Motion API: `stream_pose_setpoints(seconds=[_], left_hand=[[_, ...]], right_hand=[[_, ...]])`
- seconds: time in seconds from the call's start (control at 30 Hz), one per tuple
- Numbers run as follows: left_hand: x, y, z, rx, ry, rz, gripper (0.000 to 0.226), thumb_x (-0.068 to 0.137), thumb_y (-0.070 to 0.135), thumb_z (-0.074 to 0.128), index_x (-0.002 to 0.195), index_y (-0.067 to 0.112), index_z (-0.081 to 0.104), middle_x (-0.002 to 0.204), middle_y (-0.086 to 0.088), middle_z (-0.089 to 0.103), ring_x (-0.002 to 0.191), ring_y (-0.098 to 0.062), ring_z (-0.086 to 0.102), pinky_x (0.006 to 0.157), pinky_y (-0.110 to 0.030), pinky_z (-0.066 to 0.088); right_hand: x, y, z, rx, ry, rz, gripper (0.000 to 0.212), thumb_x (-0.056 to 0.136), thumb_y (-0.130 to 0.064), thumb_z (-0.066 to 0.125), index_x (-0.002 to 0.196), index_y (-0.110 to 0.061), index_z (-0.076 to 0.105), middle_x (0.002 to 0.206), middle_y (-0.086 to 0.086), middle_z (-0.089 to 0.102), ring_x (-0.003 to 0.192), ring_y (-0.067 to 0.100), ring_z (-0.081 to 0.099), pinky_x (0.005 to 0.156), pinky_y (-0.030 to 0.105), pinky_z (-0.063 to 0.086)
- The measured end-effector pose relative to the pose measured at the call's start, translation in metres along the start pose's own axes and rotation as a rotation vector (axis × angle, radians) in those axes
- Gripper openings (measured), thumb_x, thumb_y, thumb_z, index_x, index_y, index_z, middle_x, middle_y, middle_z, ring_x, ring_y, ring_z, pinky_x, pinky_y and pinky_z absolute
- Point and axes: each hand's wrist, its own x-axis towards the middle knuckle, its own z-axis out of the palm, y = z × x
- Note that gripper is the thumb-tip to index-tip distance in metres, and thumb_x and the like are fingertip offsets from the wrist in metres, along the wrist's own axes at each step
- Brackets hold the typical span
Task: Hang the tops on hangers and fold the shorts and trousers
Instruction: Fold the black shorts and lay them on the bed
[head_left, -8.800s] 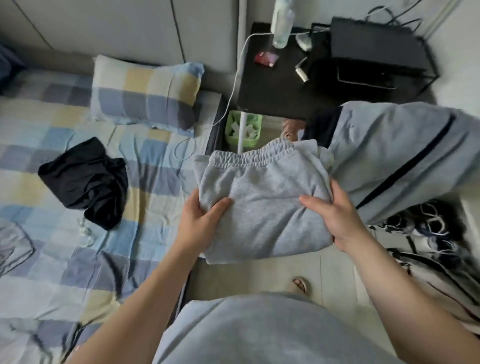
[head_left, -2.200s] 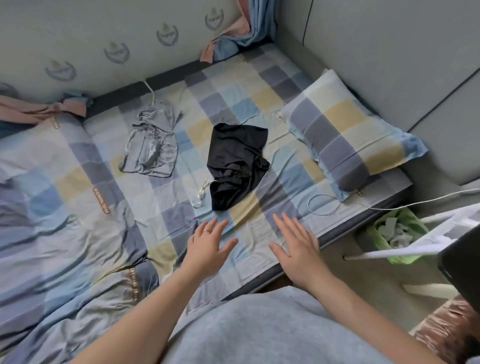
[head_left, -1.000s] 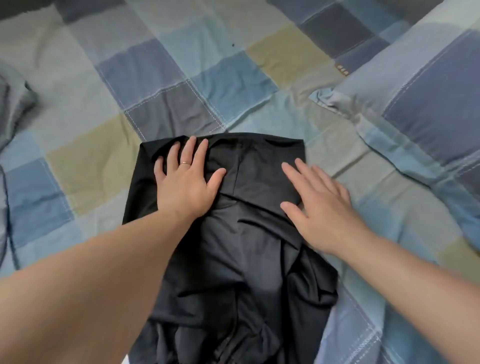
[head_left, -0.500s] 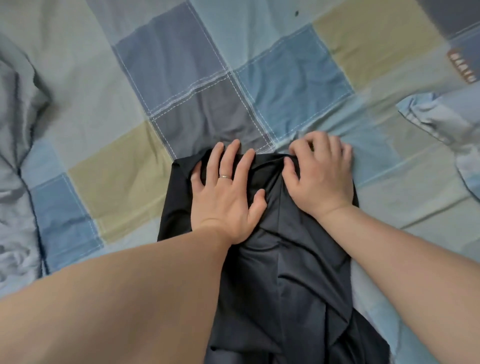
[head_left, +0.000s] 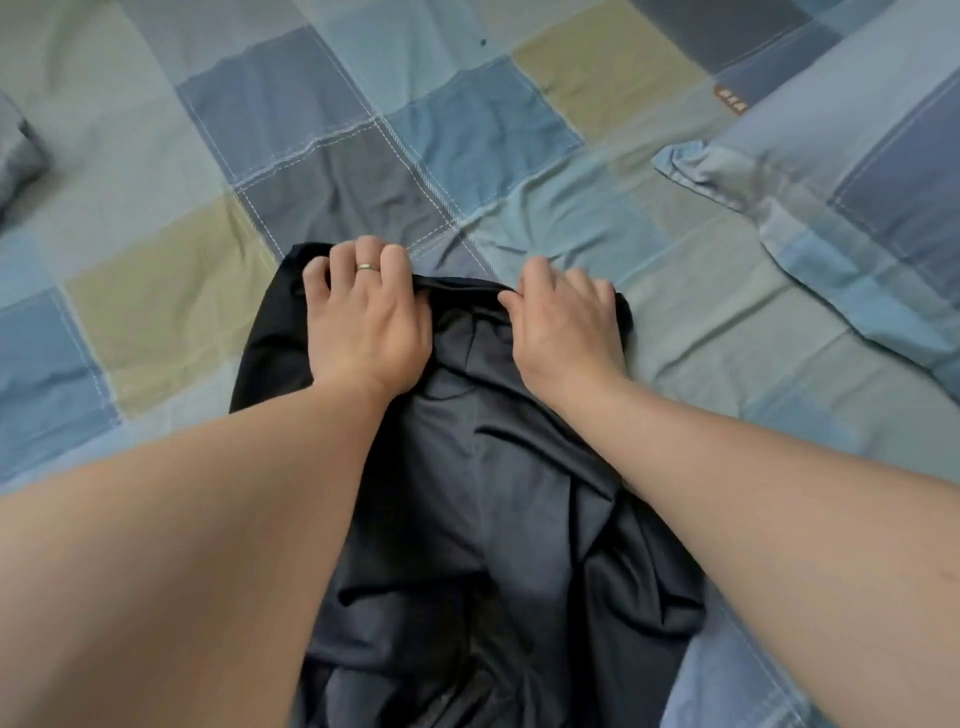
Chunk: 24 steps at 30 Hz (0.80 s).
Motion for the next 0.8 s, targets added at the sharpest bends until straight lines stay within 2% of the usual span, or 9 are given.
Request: stream_pose_setpoints(seconds=[0.13, 0.27, 0.37, 0.47, 0.57, 0.63, 0.73, 0.8], left_hand=[[-0.035, 0.016, -0.017, 0.079, -0.016, 0.078, 0.007, 0.091, 0.014, 0.048, 0.092, 0.007, 0.047, 0.097, -0.019, 0.054, 0.095, -0.037, 0.045, 0.082, -0.046, 0.023], [-0.140, 0.028, -0.053, 0.077, -0.156, 0.057, 0.015, 0.085, 0.014, 0.062, 0.091, 0.009, 0.049, 0.092, -0.016, 0.055, 0.090, -0.036, 0.049, 0.075, -0.046, 0.027], [-0.229, 0.043, -0.093, 0.022, -0.327, -0.002, 0.020, 0.086, 0.023, 0.065, 0.087, 0.016, 0.046, 0.089, -0.009, 0.059, 0.088, -0.035, 0.052, 0.075, -0.044, 0.035], [-0.310, 0.075, -0.150, -0.009, -0.551, -0.080, 0.025, 0.096, 0.037, 0.054, 0.087, 0.021, 0.037, 0.090, -0.001, 0.060, 0.091, -0.031, 0.053, 0.076, -0.042, 0.034], [-0.381, 0.116, -0.220, -0.103, -0.822, -0.134, 0.025, 0.101, 0.044, 0.045, 0.093, 0.021, 0.036, 0.097, -0.004, 0.063, 0.099, -0.032, 0.057, 0.079, -0.040, 0.037], [-0.414, 0.138, -0.272, -0.174, -0.927, -0.180, 0.022, 0.101, 0.042, 0.045, 0.095, 0.022, 0.037, 0.100, -0.007, 0.063, 0.101, -0.033, 0.059, 0.079, -0.040, 0.040], [-0.446, 0.166, -0.361, -0.305, -0.900, -0.275, 0.027, 0.099, 0.042, 0.049, 0.083, 0.025, 0.036, 0.082, 0.001, 0.056, 0.085, -0.031, 0.059, 0.065, -0.037, 0.036], [-0.457, 0.182, -0.421, -0.436, -0.871, -0.426, 0.034, 0.097, 0.045, 0.054, 0.076, 0.025, 0.037, 0.074, 0.004, 0.052, 0.072, -0.025, 0.055, 0.057, -0.035, 0.033]], right_hand=[[-0.068, 0.001, -0.024, 0.058, -0.073, 0.019, 0.022, 0.107, -0.034, 0.035, 0.112, -0.014, 0.043, 0.095, 0.010, 0.069, 0.094, 0.033, 0.060, 0.087, 0.044, 0.031], [-0.148, 0.012, -0.057, 0.170, -0.334, 0.044, 0.020, 0.105, -0.040, 0.041, 0.103, -0.021, 0.037, 0.093, 0.012, 0.068, 0.092, 0.037, 0.063, 0.074, 0.040, 0.031], [-0.211, 0.012, -0.089, 0.245, -0.513, 0.091, 0.026, 0.101, -0.048, 0.045, 0.090, -0.029, 0.031, 0.080, 0.000, 0.059, 0.083, 0.036, 0.058, 0.066, 0.039, 0.037], [-0.272, 0.011, -0.131, 0.258, -0.647, 0.111, 0.028, 0.096, -0.052, 0.054, 0.085, -0.030, 0.039, 0.080, -0.005, 0.058, 0.082, 0.027, 0.057, 0.068, 0.037, 0.042], [-0.340, 0.017, -0.189, 0.315, -0.715, 0.145, 0.030, 0.092, -0.044, 0.064, 0.076, -0.026, 0.048, 0.076, -0.006, 0.059, 0.080, 0.024, 0.056, 0.068, 0.036, 0.044], [-0.383, 0.019, -0.235, 0.344, -0.749, 0.171, 0.028, 0.091, -0.041, 0.066, 0.075, -0.023, 0.052, 0.073, -0.005, 0.060, 0.080, 0.023, 0.058, 0.071, 0.038, 0.049], [-0.430, 0.011, -0.310, 0.409, -0.769, 0.199, 0.027, 0.094, -0.037, 0.063, 0.073, -0.025, 0.052, 0.077, -0.003, 0.062, 0.083, 0.024, 0.059, 0.077, 0.039, 0.050], [-0.450, 0.000, -0.360, 0.451, -0.742, 0.224, 0.026, 0.095, -0.036, 0.061, 0.073, -0.026, 0.053, 0.079, -0.004, 0.063, 0.084, 0.023, 0.060, 0.077, 0.038, 0.049]])
